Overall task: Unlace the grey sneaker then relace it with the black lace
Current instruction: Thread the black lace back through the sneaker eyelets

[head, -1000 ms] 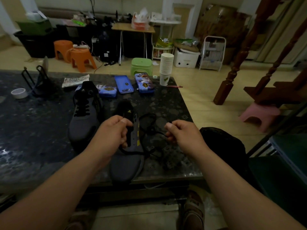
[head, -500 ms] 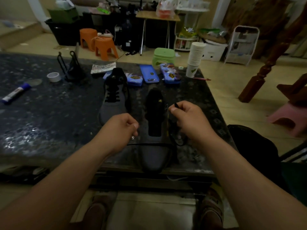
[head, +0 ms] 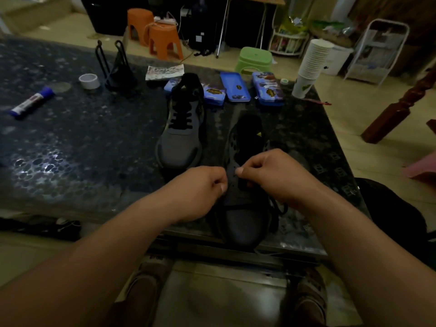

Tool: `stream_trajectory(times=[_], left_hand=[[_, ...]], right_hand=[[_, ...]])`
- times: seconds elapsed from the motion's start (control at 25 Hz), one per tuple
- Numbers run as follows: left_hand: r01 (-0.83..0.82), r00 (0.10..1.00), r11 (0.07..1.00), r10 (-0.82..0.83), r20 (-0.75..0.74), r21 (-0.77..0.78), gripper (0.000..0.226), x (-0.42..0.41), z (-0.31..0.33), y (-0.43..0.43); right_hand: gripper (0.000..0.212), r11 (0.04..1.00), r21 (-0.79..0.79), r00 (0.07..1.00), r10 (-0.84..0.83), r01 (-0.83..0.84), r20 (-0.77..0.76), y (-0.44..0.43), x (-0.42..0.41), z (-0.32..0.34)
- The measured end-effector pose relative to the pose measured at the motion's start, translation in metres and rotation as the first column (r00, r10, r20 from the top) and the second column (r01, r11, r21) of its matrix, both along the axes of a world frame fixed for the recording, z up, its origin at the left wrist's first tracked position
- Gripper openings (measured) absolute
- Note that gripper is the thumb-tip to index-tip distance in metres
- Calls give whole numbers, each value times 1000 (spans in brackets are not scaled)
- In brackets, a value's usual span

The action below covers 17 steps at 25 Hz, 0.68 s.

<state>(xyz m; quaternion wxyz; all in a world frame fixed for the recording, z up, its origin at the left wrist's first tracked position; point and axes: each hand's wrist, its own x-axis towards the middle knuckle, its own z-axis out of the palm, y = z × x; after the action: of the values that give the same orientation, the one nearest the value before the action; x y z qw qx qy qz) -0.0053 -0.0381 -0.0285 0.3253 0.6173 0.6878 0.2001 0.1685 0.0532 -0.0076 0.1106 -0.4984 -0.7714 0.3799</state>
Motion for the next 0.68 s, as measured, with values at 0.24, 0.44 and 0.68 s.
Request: stream_trajectory(times=[0.24, 0.44, 0.68], left_hand=[[98, 995, 995, -98, -8, -12, 25, 3, 0, -1], [51, 999, 998, -50, 18, -35, 23, 5, 2, 3], [-51, 980, 996, 65, 190, -77, 21, 5, -3, 4]], right_hand=[[23, 997, -74, 1000, 9, -10, -12, -1, 2, 4], [18, 991, -127, 998, 38, -44, -45, -2, 7, 3], [17, 988, -149, 997, 33, -43, -70, 0, 8, -1]])
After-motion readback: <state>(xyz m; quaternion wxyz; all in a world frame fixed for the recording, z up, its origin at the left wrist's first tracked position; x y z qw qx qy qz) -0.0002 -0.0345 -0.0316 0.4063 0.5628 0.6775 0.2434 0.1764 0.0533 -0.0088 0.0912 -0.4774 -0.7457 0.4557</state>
